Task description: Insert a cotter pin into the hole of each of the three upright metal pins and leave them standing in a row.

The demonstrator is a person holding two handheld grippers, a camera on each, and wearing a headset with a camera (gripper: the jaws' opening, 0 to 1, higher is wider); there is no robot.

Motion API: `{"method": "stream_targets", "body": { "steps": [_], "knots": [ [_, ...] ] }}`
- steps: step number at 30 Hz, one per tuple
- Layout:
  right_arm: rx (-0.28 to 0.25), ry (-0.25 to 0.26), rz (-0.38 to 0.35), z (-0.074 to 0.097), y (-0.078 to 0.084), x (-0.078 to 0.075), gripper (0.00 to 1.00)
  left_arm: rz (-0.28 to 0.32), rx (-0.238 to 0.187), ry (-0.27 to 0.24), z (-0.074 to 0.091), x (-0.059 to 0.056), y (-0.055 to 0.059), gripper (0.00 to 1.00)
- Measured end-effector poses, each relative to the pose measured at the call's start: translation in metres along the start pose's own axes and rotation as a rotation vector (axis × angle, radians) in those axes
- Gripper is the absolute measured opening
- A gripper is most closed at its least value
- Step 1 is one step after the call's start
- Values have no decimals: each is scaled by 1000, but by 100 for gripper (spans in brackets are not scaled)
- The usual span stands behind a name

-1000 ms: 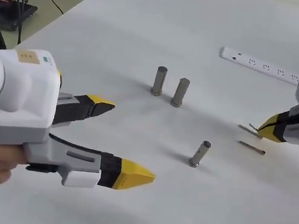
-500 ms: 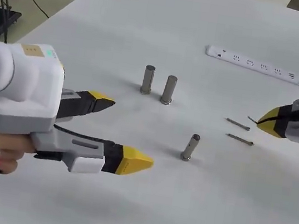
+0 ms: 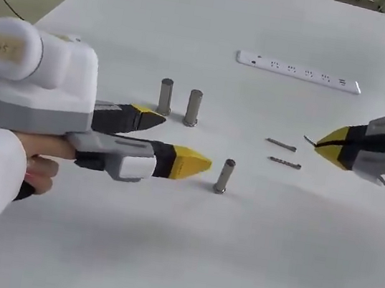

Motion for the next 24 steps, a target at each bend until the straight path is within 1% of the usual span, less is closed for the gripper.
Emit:
{"method": "stream_targets", "body": {
  "steps": [1, 2, 5, 7, 8, 9, 12, 13, 15, 17, 19, 20, 21, 22, 24],
  "knots": [
    [1, 5, 2, 2, -1, 3, 0, -14, 3, -6, -4, 0, -1, 62],
    [0, 10, 8, 3, -2, 6, 0, -16, 7, -5, -6, 0, -2, 61],
    [-24, 25, 10, 10, -6, 13, 0, 15, 7, 0, -16, -1, -6, 61],
    [-32, 33, 13, 13, -9, 17, 0, 26, 6, 27, -21, -4, -8, 58],
    [-34, 32, 11, 14, -10, 18, 0, 27, 7, 32, -22, -5, -9, 57],
    [-46, 43, 4, 15, -11, 19, 0, 29, 16, 49, -26, -8, -10, 56],
    [-41, 59, 27, 17, -15, 23, 0, 25, 24, 71, -32, -14, -12, 55],
    [-43, 58, 28, 18, -16, 25, 0, 33, 30, 84, -35, -17, -13, 54],
    [-52, 65, 36, 19, -18, 30, 0, 32, 29, 92, -38, -20, -15, 51],
    [-46, 70, 57, 18, -20, 35, 0, 61, 24, 114, -43, -25, -18, 48],
    [-44, 64, 62, 15, -21, 41, 0, 117, 18, 131, -48, -30, -20, 42],
    [-47, 63, 64, 15, -22, 43, 0, 157, 19, 148, -51, -33, -21, 39],
    [-48, 61, 69, 14, -23, 45, 0, 165, 20, 159, -53, -34, -22, 35],
    [-48, 60, 72, 14, -23, 47, 0, 158, 19, 159, -55, -35, -23, 33],
    [-56, 60, 70, 12, -22, 47, 0, 153, 22, 162, -57, -37, -23, 31]
  ]
}}
Point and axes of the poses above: the centre of the closed fingertips' face, and the gripper's own axes: z roughly backward along the fingers, x roughly to its left, y roughly out of its underside, the point moved 10 cm from there along z, roughly backward along the fingers, and after that the axes turned 5 degrees about -y, right-handed, at the moved point
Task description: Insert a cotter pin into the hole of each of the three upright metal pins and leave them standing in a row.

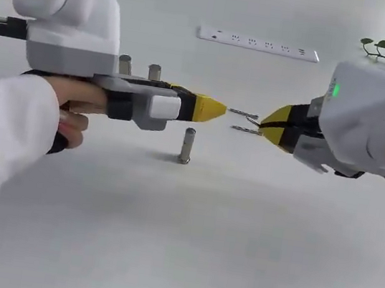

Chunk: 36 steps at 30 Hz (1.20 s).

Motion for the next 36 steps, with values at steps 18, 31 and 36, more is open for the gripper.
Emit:
{"method": "stream_targets", "body": {
  "steps": [18, 31, 36],
  "knots": [
    [-35, 15, 34, 2, -13, 9, 0, 71, 50, 79, -21, -15, 7, 14],
    [-52, 6, 43, 1, -24, 11, 0, 107, 74, 93, -23, -14, 11, 1],
    [-66, -2, 20, 1, -23, 13, 0, 110, 86, 98, -22, -14, 11, 1]
  ]
}}
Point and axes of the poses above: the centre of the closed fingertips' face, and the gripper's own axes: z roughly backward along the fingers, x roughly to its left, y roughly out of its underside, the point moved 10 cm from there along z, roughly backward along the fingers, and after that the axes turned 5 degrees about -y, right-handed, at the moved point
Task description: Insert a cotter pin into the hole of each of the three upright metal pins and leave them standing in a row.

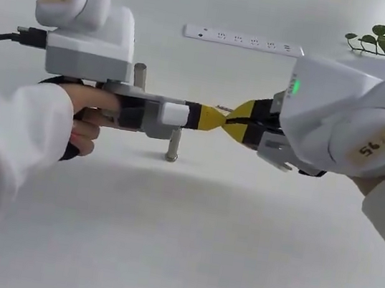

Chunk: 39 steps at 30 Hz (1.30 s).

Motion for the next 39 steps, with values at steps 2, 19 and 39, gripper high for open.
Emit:
{"method": "stream_targets", "body": {
  "steps": [2, 19, 39],
  "knots": [
    [-2, 1, 2, 0, 0, 0, 0, 10, 0, 3, 0, 1, 0, 1],
    [-3, -16, -19, 1, -4, 5, 0, 58, 63, 11, 4, 1, 0, 0],
    [-34, -77, 8, 0, -6, 3, 0, 0, 82, -13, 13, -5, 0, 0]
  ]
}}
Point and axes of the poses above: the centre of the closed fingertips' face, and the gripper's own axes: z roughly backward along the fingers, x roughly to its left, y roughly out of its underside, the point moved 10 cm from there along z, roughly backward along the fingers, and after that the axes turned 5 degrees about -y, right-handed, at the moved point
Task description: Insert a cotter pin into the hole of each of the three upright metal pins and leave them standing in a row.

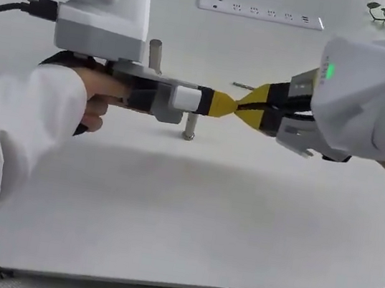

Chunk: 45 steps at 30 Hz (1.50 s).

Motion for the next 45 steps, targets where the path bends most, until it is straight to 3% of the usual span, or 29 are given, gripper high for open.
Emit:
{"method": "stream_targets", "body": {
  "steps": [6, 13, 16, 22, 26, 31, 33, 37, 45],
  "knots": [
    [-13, -9, 12, -1, -1, 1, 0, -4, 0, -22, 3, -6, 2, 0],
    [-64, -43, -57, 1, 2, 5, 0, 9, -2, -11, 5, -10, 9, 0],
    [-100, -75, -141, 1, 5, 10, 3, 25, -6, -9, 8, -12, 13, 0],
    [-99, -76, -204, 8, 15, 10, 12, -8, -9, -10, 11, -16, 14, 0],
    [-150, -100, -313, 14, 22, 8, 13, -72, -6, 0, 15, -22, 15, 0],
    [-250, -203, -472, 18, 30, 5, 20, -141, -11, 40, 18, -27, 14, 0],
    [-302, -271, -527, 20, 29, 6, 18, -172, -7, 58, 19, -30, 14, 0],
    [-349, -391, -548, 22, 30, 7, 9, -194, 0, 74, 20, -32, 14, 0],
    [-374, -441, -572, 16, 27, 10, 8, -256, 19, 107, 22, -34, 15, 0]
  ]
}}
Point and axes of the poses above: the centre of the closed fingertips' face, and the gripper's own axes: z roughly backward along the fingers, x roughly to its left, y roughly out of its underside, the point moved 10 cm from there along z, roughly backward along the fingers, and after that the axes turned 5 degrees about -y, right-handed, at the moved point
